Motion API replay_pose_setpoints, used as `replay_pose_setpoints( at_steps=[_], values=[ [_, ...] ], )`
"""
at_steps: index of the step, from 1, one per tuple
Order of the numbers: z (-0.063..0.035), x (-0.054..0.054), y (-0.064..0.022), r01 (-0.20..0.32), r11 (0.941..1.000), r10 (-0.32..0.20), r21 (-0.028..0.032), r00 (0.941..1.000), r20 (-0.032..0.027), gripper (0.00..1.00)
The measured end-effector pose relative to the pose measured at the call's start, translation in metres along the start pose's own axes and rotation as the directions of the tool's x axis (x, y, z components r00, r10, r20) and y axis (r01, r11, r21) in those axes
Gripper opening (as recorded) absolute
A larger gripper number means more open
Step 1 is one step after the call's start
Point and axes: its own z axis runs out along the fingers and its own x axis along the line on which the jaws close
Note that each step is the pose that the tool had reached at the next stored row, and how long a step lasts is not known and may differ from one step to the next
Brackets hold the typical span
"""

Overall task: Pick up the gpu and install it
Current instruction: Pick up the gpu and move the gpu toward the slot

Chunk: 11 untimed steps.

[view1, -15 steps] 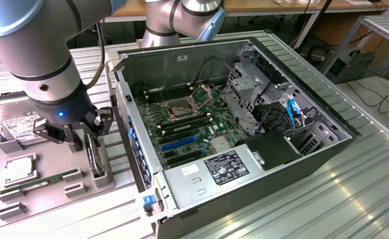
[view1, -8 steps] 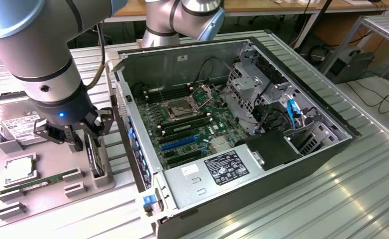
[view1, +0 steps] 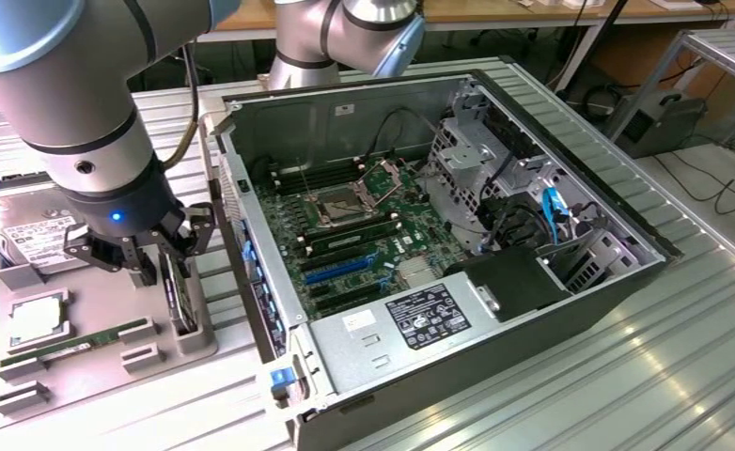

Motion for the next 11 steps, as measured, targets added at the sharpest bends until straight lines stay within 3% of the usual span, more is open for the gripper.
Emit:
replay_pose_setpoints(
  at_steps=[2,5,11],
  values=[
    [0.0,0.0,0.0,0.0,1.0,0.0,0.0001,1.0,0.0,0.4],
    [-0.0001,0.0,0.0,0.0,1.0,0.0,0.0001,1.0,-0.0001,0.28],
    [0.0002,0.0,-0.0004,0.002,1.0,-0.002,0.0002,1.0,-0.0026,0.28]
  ],
)
